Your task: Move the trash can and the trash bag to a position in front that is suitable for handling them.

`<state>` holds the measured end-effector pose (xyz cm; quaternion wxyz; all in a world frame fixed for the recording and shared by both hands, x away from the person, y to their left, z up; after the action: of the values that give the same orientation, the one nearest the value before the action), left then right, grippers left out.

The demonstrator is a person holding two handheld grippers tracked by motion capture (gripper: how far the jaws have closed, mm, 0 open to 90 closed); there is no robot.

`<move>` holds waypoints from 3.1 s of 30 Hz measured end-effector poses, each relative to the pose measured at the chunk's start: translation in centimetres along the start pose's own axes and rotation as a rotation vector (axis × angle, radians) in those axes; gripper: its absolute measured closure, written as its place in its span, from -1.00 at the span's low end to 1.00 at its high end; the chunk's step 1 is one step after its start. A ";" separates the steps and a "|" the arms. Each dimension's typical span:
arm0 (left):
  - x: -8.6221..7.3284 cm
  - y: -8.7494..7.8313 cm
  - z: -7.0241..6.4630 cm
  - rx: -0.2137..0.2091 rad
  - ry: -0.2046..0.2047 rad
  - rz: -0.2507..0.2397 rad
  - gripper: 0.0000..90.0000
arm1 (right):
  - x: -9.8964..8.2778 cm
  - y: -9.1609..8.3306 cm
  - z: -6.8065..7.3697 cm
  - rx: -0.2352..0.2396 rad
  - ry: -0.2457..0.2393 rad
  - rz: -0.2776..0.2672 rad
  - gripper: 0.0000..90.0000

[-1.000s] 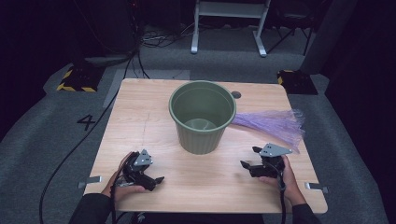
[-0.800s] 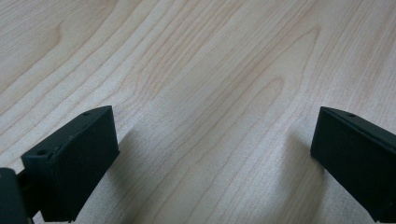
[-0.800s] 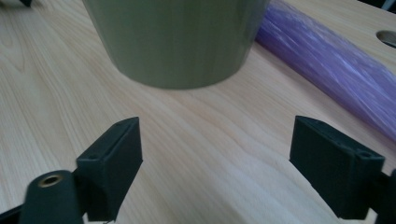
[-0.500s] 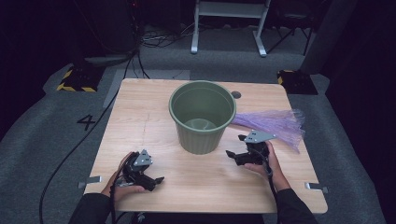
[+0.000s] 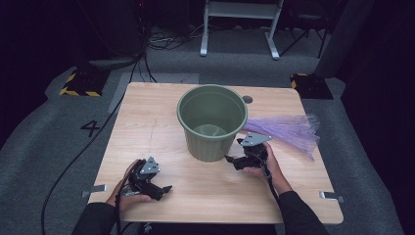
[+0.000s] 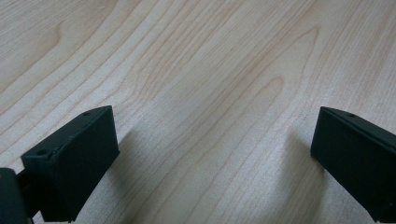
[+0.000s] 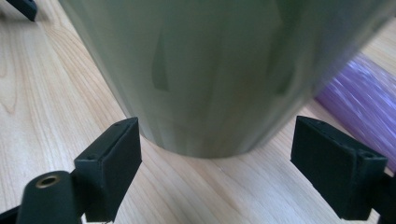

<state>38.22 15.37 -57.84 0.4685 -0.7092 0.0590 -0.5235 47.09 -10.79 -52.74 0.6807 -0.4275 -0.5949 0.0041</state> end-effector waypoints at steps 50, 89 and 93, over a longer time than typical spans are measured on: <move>0.0 0.0 0.0 -0.001 -0.001 0.000 -0.99 | -3.1 -3.8 -9.6 -0.290 0.122 0.026 -0.44; 0.0 0.0 0.0 0.000 -0.001 0.000 -0.99 | -7.1 -2.3 -15.2 -0.331 0.223 0.153 0.91; 0.0 0.0 0.0 0.000 -0.001 0.000 -0.99 | -7.8 -3.1 -15.2 -0.322 0.236 0.150 0.93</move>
<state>38.21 15.36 -57.84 0.4683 -0.7095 0.0588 -0.5234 55.58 -25.56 -56.10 0.6664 -0.5714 -0.4704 -0.0907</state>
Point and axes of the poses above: each handheld gripper's, and its own axes: y roughly forward along the jaws, x roughly out of its top, z roughly to its left, the point moved 10 cm from there along y, roughly forward along the jaws
